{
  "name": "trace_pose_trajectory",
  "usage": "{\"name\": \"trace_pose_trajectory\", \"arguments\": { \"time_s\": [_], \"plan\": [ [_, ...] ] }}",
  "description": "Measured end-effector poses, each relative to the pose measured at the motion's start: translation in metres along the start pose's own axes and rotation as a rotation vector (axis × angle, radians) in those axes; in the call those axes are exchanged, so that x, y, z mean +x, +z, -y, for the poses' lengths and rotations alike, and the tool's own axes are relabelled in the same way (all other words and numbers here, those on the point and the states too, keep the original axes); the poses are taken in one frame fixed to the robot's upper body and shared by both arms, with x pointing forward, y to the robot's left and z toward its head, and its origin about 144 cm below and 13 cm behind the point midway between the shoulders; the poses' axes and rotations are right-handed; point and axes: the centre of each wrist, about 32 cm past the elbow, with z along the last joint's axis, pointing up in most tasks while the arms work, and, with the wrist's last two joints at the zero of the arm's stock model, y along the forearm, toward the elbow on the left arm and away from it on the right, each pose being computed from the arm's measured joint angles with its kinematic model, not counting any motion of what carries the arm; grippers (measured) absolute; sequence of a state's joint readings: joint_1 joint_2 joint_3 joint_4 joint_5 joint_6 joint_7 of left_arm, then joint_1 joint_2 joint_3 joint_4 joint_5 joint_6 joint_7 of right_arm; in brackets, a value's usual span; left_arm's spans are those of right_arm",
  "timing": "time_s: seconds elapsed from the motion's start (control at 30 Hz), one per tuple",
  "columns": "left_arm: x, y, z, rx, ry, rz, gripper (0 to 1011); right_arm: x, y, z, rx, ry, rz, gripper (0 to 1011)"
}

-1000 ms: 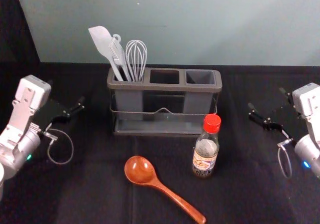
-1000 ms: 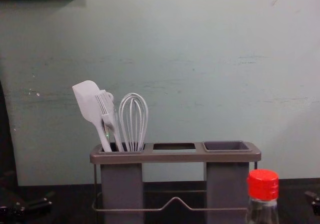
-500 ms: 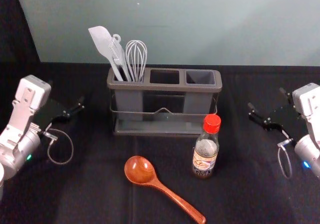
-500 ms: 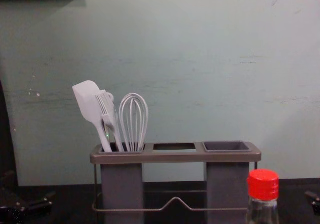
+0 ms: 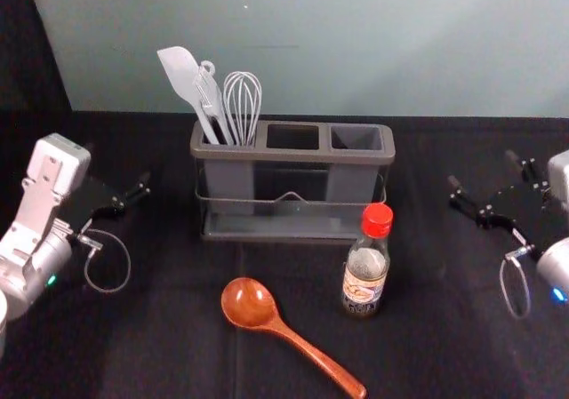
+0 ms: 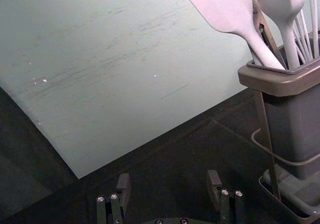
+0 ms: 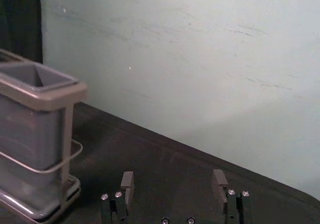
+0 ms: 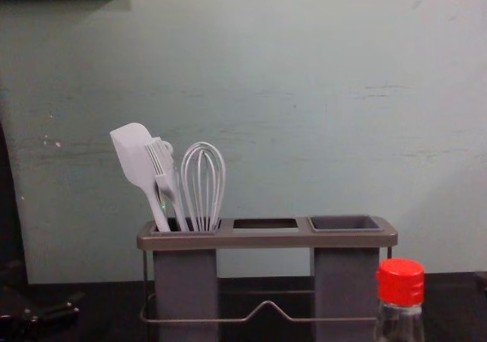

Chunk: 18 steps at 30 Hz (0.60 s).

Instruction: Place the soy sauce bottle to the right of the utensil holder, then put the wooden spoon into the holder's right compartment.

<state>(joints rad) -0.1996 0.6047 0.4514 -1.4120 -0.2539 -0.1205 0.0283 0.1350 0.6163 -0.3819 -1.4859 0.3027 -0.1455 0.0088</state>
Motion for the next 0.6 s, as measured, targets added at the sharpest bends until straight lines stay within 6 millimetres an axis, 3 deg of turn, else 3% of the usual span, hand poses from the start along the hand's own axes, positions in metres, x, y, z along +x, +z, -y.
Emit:
{"name": "trace_pose_trajectory", "arguments": {
  "time_s": [0.6],
  "plan": [
    [0.0, 0.0, 0.0, 0.0, 0.0, 0.0, 1005, 0.022, 0.026, 0.062, 0.09, 0.195, -0.151, 1002]
  ]
}}
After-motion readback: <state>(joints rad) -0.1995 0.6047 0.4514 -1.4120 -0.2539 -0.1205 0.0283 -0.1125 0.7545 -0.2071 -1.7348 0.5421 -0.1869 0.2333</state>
